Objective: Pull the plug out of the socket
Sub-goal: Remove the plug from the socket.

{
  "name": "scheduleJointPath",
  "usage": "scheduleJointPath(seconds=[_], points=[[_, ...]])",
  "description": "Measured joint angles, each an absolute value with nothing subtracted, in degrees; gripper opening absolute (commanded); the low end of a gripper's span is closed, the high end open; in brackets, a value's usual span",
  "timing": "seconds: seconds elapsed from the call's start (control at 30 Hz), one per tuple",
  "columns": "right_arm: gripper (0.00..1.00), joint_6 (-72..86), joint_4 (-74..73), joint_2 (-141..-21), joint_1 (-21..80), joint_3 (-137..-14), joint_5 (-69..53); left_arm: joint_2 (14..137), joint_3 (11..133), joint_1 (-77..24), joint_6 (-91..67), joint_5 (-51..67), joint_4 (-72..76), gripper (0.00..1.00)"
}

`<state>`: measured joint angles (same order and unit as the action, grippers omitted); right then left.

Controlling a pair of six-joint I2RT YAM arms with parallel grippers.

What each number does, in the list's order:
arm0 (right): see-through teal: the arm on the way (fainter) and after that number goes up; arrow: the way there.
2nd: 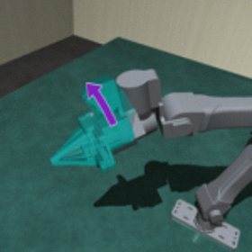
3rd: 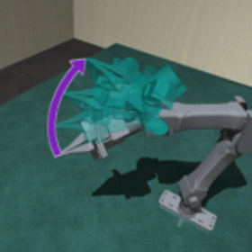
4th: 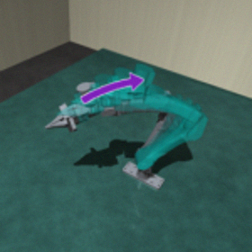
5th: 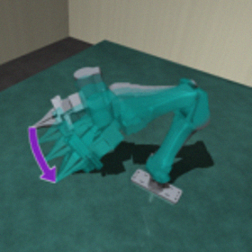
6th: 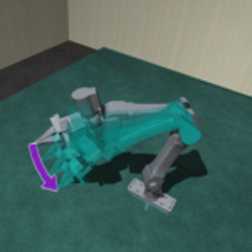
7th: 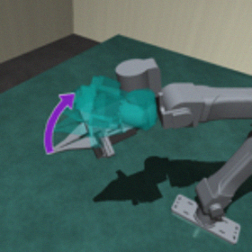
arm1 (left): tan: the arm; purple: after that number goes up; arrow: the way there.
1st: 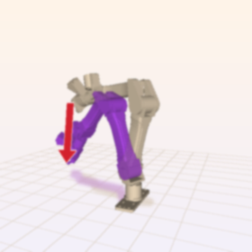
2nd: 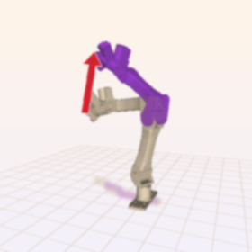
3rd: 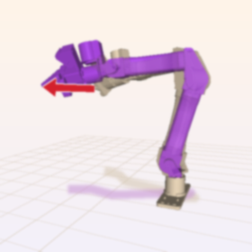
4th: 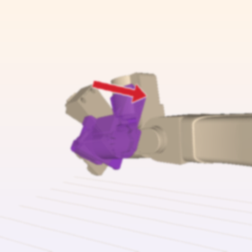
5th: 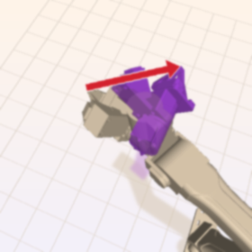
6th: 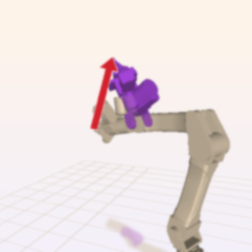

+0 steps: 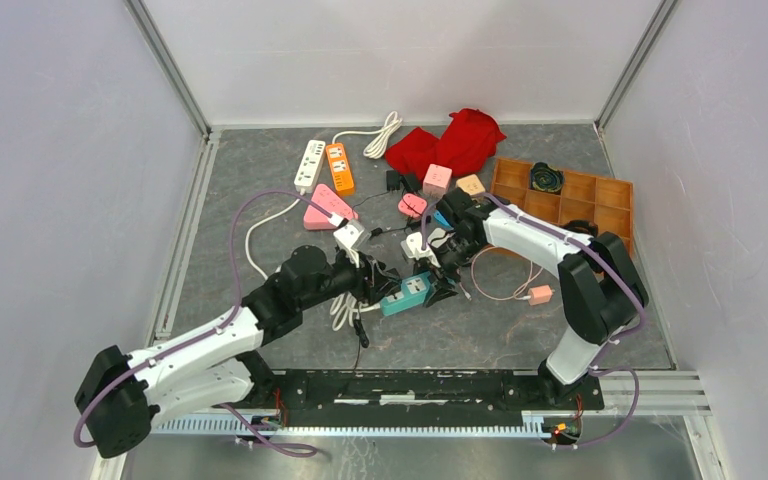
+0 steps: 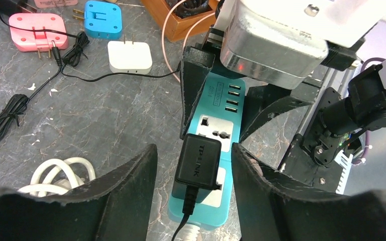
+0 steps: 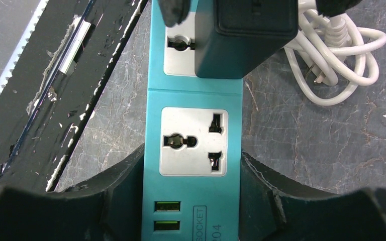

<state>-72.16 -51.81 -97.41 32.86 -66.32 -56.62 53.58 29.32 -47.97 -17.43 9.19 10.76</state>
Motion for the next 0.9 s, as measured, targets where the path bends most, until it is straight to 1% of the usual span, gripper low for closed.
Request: scheduleJointPath(seconds=[0.43,0.53,0.57,0.6,0.63,0.67,0.7,0.9], points=[[0.00,-72.4,-52.9,-97.6,32.5,-66.7,-56.9,56.1,29.3,-48.0,-14.0,9.6,10.8,0.57],[0.00,-72.4,-53.1,-97.8,32.5,-66.8,-56.9,56.5,29.3,-48.0,-13.8,9.7,10.8,0.53],[0.00,-72.4,-53.3,-98.0,32.4,-67.0,-57.0,56.6,29.3,-48.0,-13.7,9.8,10.8,0.48],[0.00,-72.5,-53.3,-98.2,32.4,-67.1,-57.0,56.7,29.3,-48.0,-13.7,10.0,10.8,0.36],[0.00,-72.6,-53.4,-98.4,32.4,-67.2,-57.0,56.7,29.3,-48.0,-13.6,10.3,10.8,0.21],[0.00,-72.6,-53.4,-98.6,32.3,-67.3,-56.9,56.8,29.3,-48.0,-13.3,10.7,10.9,0.10],[0.00,-72.8,-53.6,-98.7,32.2,-67.4,-56.9,56.7,29.3,-48.0,-12.3,11.3,10.9,0.03],[0.00,-73.2,-54.4,-99.5,32.1,-67.8,-57.6,56.1,29.3,-48.0,-10.1,11.9,10.5,0.02]])
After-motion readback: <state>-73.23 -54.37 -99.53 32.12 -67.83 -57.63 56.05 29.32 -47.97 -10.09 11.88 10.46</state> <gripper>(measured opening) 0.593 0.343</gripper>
